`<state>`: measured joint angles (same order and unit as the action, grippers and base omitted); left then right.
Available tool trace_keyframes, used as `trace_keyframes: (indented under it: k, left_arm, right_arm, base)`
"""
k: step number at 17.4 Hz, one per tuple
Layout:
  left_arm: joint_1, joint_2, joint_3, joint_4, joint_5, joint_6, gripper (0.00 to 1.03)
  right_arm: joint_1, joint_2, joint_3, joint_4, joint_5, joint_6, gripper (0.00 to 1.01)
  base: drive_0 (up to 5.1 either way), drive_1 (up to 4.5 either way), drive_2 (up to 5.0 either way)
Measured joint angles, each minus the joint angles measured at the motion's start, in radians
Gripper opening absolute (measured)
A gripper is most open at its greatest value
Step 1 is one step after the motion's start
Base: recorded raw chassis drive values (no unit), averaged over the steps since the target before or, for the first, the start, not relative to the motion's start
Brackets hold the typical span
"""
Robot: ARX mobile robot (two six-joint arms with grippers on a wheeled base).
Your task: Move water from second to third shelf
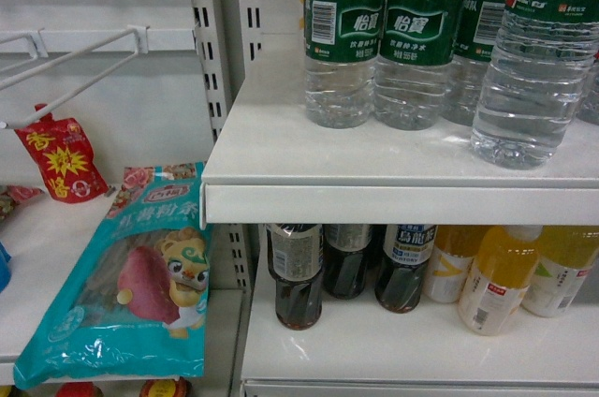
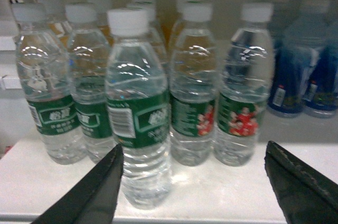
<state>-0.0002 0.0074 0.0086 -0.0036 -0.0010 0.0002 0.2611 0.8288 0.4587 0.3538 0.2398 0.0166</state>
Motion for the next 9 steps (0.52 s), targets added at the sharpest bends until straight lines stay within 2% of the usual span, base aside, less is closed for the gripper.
trace_keyframes:
  k: [2,4,5,7,8,9]
  left_arm:
    - [0.000,0.000,0.000,0.000,0.000,0.000,0.98]
    - [0.000,0.000,0.000,0.000,0.000,0.000,0.98]
    - [0.000,0.000,0.000,0.000,0.000,0.000,0.98]
    - [0.000,0.000,0.000,0.000,0.000,0.000,0.98]
    - [0.000,0.000,0.000,0.000,0.000,0.000,0.98]
    - [0.000,0.000,0.000,0.000,0.000,0.000,0.98]
  right_arm:
    - [-0.077,-0.161,-0.107,-0.071,-0.051,-0.007,0.62]
    - [-0.244,-0.408,-0.224,-0.239,-0.216,-0.011,0.35]
    - [-0.270,-0.494,-0.248,-0.284,-0.221,-0.011,0.26]
    - [-0.261,-0.594,-0.283,-0.269,-0.240,-0.012,0.01]
    - [-0.261,-0.605,-0.311,-0.273,-0.240,-0.014,0.02]
    - [-0.261,-0.638,-0.323,-0.333,-0.240,-0.014,0.02]
  base:
    - [0.0,0.00,0.0]
    - [0.0,0.00,0.0]
    - [0.0,0.00,0.0]
    - [0.0,0.00,0.0]
    - [0.0,0.00,0.0]
    - [0.0,0.00,0.0]
